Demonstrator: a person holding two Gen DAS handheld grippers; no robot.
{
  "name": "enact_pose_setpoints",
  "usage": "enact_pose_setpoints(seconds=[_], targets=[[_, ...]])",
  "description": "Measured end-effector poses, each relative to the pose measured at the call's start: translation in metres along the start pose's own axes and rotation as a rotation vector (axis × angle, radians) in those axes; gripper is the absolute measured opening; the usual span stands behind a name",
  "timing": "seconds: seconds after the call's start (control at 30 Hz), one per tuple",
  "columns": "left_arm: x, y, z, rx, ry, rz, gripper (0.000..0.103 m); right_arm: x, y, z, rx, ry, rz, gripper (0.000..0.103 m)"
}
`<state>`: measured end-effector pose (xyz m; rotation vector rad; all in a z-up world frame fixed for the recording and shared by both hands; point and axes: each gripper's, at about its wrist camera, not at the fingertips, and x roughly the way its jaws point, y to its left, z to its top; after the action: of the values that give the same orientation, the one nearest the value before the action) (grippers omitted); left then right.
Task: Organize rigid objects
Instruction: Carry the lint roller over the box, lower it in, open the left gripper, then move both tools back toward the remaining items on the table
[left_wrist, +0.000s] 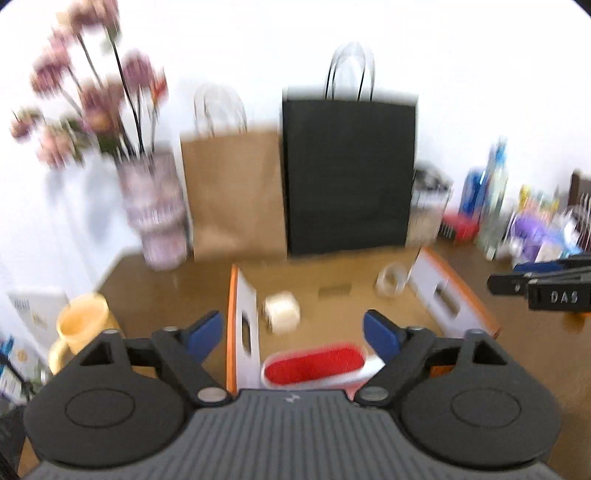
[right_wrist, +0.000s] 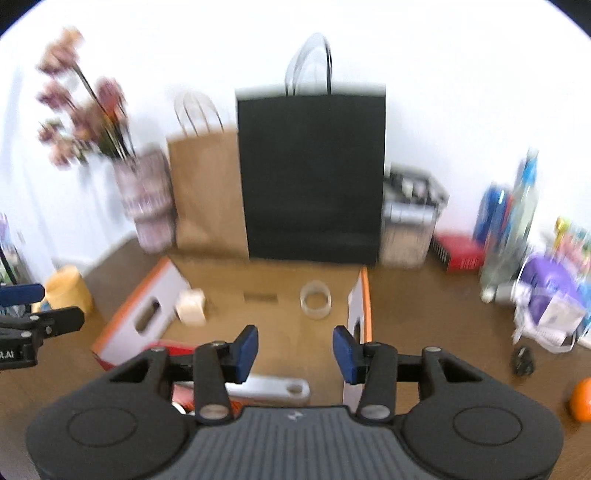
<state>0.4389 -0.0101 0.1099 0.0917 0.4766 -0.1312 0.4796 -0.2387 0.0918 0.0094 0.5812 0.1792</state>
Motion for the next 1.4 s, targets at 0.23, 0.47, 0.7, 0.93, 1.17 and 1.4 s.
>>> enact_pose_setpoints(seconds=[0.23,0.47,0.7,0.93,1.17,1.4], targets=[[-0.07,-0.017,-0.016,0.005,-0.291,-0.022,0.103,-0.076,0.017,-0.03,-0.047,-0.398,-0.038,0.084],[-0.093,-0.023,-0.042,-0.032,-0.342,-0.033,0.103,-0.09,0.022,-0.062,-0.066,-0.443,-0.05,0.084],[-0.102,-0.019,-0.057,-0.057,-0.329,-0.016,0.103,-0.102,0.028,-0.08,-0.056,-0.453,-0.06,0.084],[-0.148,-0.019,-0.109,-0.068,-0.35,0.0,0.103,-0.145,0.029,-0.13,-0.036,-0.448,-0.054,0.087],[-0.207,-0.023,-0.18,-0.095,-0.332,0.0,0.103,-0.211,0.045,-0.212,-0.064,-0.484,-0.046,0.087],[-0.269,-0.037,-0.244,-0.04,-0.349,0.075,0.103,-0.268,0.06,-0.279,0.024,-0.449,0.011,0.094]])
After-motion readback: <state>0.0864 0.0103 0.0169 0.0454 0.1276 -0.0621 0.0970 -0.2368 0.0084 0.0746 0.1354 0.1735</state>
